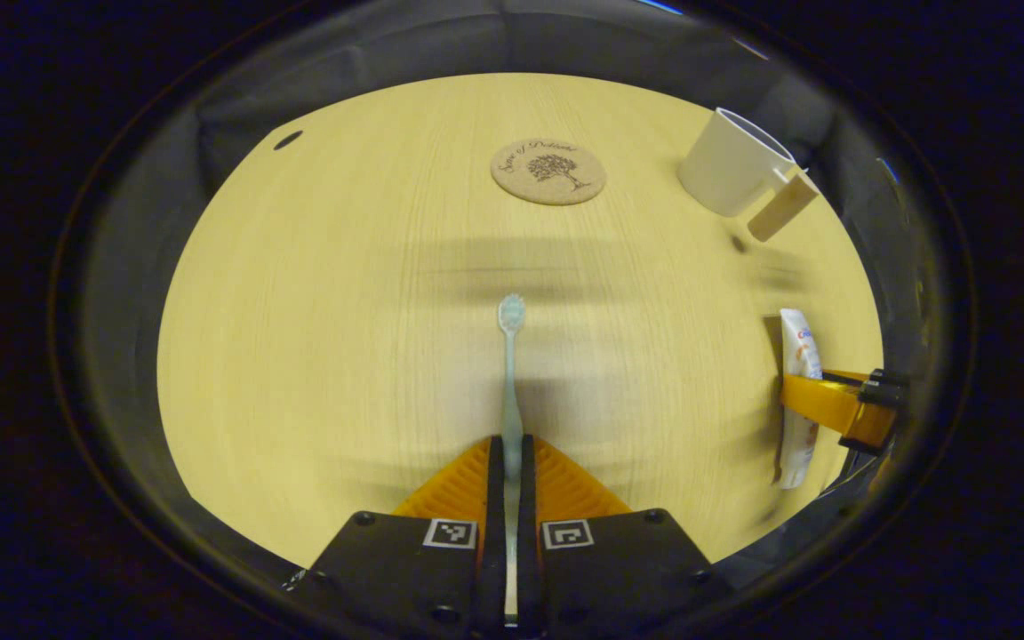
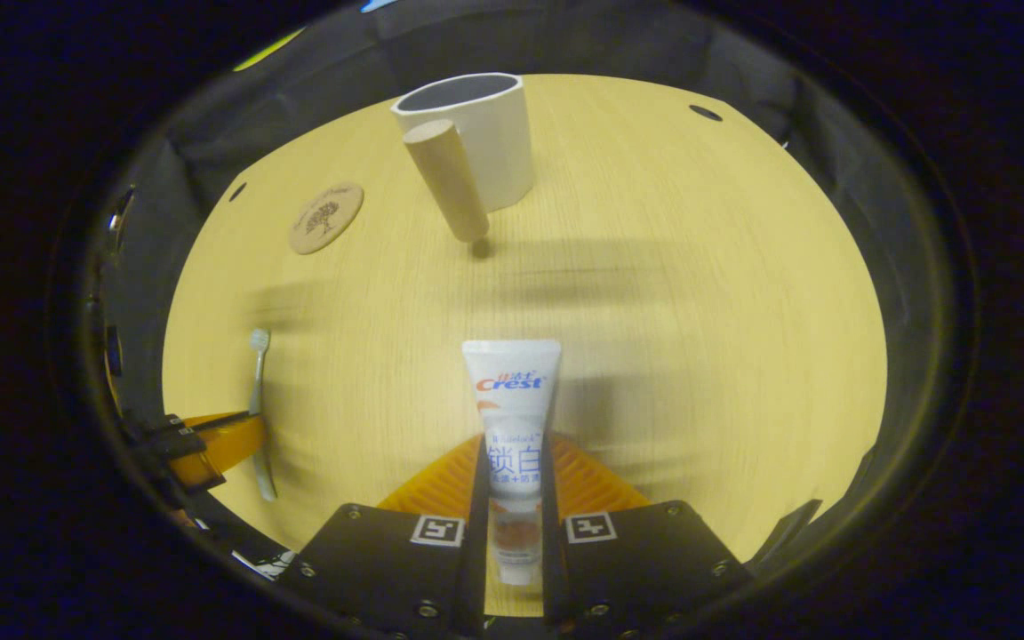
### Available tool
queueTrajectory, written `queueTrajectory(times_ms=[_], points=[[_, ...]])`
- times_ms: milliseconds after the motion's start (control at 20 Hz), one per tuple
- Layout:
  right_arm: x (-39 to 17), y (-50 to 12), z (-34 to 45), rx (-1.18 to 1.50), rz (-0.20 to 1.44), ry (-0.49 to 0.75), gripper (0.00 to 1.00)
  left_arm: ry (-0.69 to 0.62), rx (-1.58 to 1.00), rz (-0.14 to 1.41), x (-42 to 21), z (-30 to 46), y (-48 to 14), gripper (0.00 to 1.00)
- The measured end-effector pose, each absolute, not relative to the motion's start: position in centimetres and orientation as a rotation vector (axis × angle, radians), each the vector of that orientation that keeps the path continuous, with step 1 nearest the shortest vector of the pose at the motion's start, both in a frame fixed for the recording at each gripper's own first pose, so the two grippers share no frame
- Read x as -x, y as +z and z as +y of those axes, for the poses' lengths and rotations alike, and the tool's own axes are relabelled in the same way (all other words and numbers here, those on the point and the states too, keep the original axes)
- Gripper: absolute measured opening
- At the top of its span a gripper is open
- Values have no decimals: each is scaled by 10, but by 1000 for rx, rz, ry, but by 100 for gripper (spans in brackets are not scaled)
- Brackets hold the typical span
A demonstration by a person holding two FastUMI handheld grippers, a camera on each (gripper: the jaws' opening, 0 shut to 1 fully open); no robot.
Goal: Put the toothbrush and toothpaste on the desktop into the cup, then pick up the cup and place it on the coaster on the desktop.
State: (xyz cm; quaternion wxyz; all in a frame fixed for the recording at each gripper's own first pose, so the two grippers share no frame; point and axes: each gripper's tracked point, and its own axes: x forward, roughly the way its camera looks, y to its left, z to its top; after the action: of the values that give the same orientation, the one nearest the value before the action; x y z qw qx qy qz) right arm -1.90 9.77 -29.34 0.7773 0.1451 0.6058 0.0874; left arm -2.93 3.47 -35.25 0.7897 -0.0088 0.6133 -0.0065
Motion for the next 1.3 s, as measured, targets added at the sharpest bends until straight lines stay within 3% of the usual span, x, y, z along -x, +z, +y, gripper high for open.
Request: queueTrajectory(times_ms=[300, 750, 1300], points=[[14, -289, 103, -403, 1227, 256, 15, -30, 22, 1257, 29, 36, -352, 10], [-2, -265, 93, -455, 996, 299, 15, -11, 121, 1096, 16, 41, -325, 9], [-58, -167, 88, -458, 598, 348, 15, -25, 145, 876, -4, 36, -265, 9]])
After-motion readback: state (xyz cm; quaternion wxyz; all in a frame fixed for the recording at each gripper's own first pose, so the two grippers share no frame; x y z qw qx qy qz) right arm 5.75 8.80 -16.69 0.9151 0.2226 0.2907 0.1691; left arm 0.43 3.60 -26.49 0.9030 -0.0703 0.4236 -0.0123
